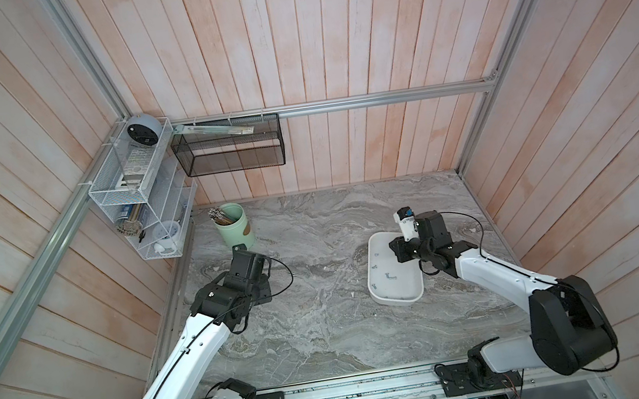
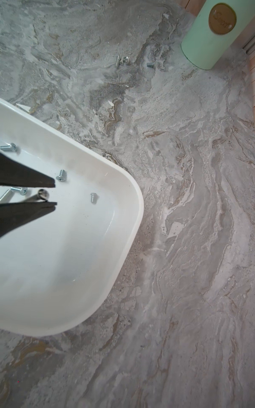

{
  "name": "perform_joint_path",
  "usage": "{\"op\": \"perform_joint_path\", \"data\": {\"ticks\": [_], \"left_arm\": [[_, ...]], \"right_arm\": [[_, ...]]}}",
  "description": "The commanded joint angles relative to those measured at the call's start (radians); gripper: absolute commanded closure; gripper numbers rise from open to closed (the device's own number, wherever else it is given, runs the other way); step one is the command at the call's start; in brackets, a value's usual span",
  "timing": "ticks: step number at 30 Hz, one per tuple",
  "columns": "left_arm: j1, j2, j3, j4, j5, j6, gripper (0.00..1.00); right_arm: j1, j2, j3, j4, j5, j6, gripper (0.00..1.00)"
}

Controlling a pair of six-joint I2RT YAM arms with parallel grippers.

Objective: Put the screws on the desktop into the storage box
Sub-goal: Place the screw in the storage box, then adjust the screw at the center of the board.

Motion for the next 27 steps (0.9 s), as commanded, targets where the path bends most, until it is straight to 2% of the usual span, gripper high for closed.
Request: {"op": "perform_joint_path", "data": {"ticks": [1, 4, 6, 10, 15, 20, 27], "left_arm": [[0.004, 0.005, -0.012, 0.012, -0.007, 0.004, 0.5], [0.004, 0.009, -0.012, 0.014, 0.002, 0.002, 0.5], [0.004, 0.02, -0.007, 0.009, 0.0, 0.0, 0.5], [0.004, 0.042, 0.005, 0.011, 0.017, -0.029, 0.5], [0.004, 0.129, 0.013, 0.137, 0.155, -0.108, 0.5], [0.005, 0.334, 0.032, 0.315, 0.231, -0.133, 0.5], [0.007, 0.637, 0.188, 0.38, 0.295, -0.126, 0.53]], "right_arm": [[0.004, 0.023, 0.034, -0.033, 0.029, -0.013, 0.72], [0.004, 0.018, 0.027, -0.027, 0.027, -0.01, 0.5], [0.003, -0.001, 0.01, -0.003, 0.012, -0.004, 0.45], [0.005, -0.065, -0.058, 0.088, -0.031, 0.008, 0.43], [0.008, -0.121, -0.122, 0.157, -0.034, 0.013, 0.43], [0.009, -0.159, -0.128, 0.149, -0.034, -0.002, 0.43], [0.009, -0.17, -0.133, 0.143, -0.039, -0.01, 0.43]]}}
